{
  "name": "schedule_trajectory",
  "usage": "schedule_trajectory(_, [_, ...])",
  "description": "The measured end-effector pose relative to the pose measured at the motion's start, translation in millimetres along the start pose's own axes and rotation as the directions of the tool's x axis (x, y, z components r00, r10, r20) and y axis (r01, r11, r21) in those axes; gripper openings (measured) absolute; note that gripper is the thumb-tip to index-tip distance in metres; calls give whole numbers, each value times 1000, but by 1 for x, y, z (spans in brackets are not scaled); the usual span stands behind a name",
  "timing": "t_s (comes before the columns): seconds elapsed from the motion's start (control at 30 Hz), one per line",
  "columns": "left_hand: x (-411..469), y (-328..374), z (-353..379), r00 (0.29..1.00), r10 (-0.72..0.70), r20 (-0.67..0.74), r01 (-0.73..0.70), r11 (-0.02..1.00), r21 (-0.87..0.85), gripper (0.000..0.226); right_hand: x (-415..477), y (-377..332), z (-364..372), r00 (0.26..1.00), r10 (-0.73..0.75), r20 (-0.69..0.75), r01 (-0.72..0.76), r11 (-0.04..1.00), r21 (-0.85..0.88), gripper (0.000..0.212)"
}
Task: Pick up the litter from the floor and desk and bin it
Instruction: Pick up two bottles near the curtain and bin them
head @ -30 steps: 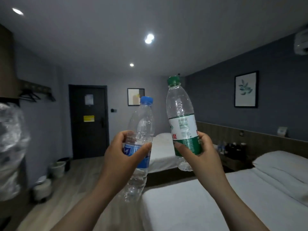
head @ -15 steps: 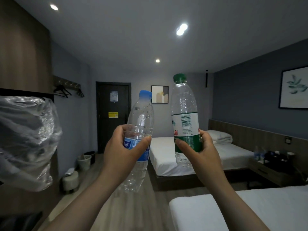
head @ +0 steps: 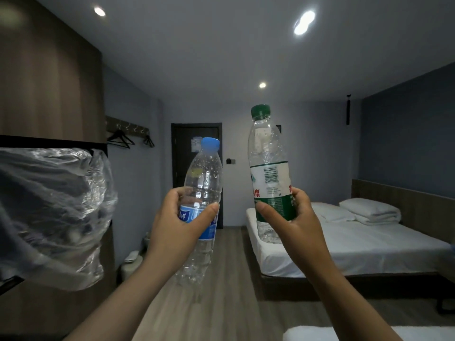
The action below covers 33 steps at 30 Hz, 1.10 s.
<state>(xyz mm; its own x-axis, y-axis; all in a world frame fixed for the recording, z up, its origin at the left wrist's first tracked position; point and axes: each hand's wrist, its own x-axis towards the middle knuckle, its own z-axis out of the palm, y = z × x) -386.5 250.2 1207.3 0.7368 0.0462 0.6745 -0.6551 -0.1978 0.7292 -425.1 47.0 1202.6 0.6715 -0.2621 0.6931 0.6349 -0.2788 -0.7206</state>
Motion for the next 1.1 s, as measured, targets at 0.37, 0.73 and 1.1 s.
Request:
schedule_trajectory(0.37, [96,-128,32,998,-52,-37,53,998,26,60,96,122,54,1000,11,19,-11,1000,-18,59])
schedule_trajectory(0.73, [268,-278,36,996,-84,-1,84,996,15,59,242,253,166,999,39,27,-37,998,-47,50])
schedule_trajectory(1.1, [391,-424,67,986,-160,-37,162,986,40,61,359,405,251,992,93,85,-92,996,-21,55])
